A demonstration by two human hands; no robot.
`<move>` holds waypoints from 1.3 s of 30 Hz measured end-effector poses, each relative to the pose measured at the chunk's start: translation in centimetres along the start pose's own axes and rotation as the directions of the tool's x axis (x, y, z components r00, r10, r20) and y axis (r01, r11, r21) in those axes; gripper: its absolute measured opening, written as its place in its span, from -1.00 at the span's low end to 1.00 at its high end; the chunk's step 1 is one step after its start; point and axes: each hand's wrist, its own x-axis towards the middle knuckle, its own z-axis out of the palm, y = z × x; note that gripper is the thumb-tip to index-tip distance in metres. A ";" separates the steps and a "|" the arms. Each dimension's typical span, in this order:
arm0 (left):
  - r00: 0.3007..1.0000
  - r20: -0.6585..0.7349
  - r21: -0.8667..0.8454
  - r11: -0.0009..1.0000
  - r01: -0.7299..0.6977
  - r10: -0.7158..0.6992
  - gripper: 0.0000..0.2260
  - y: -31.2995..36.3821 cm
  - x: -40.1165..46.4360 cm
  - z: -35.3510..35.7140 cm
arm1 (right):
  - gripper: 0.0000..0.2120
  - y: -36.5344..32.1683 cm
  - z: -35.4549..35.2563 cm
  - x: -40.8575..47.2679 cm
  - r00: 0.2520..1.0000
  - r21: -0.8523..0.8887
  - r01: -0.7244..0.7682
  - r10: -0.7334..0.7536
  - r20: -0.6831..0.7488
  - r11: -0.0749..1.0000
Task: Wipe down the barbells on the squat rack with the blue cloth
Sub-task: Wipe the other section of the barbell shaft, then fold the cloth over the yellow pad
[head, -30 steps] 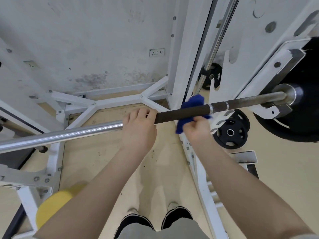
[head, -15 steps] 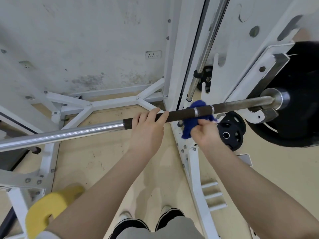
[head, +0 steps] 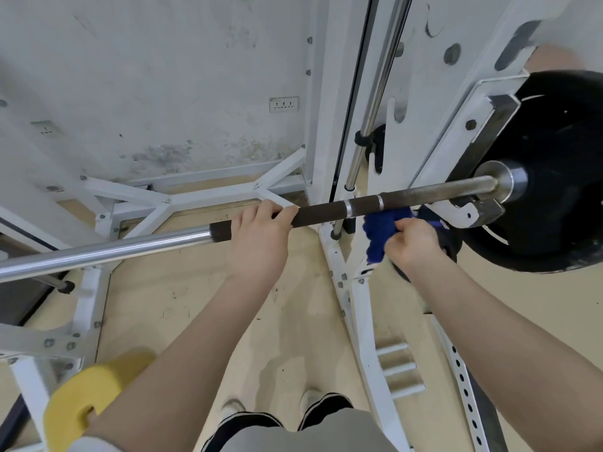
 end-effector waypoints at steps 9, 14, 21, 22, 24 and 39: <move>0.998 -0.055 -0.160 0.987 -0.013 0.004 -0.72 -0.6 -1.1 0.1 | -0.65 2.7 -0.7 -2.0 0.806 -0.206 -0.061 0.170 0.566 0.977; 0.992 0.009 -0.273 0.955 -0.116 0.123 -0.67 -2.3 -5.4 -1.5 | -0.74 5.6 0.5 -3.0 0.646 -0.521 -0.083 0.444 0.621 0.849; 0.893 0.446 -0.593 0.724 0.352 -0.069 -0.68 -7.4 -11.2 -4.2 | -0.92 10.5 6.5 -7.7 0.515 -0.695 0.341 0.493 0.702 0.634; 0.877 0.468 -0.610 0.678 0.411 -0.109 -0.69 -8.3 -12.2 -4.5 | -0.94 11.4 7.4 -8.4 0.473 -0.682 0.374 0.503 0.723 0.629; 0.842 0.494 -0.611 0.603 0.513 -0.217 -0.76 -10.3 -14.4 -5.0 | -0.93 13.6 8.9 -9.8 0.405 -0.664 0.434 0.526 0.747 0.608; 0.591 0.527 -0.561 0.273 0.781 -0.610 -0.78 -33.2 -35.4 -11.1 | -0.69 36.6 19.9 -22.6 0.321 -0.331 0.941 0.511 0.797 -0.075</move>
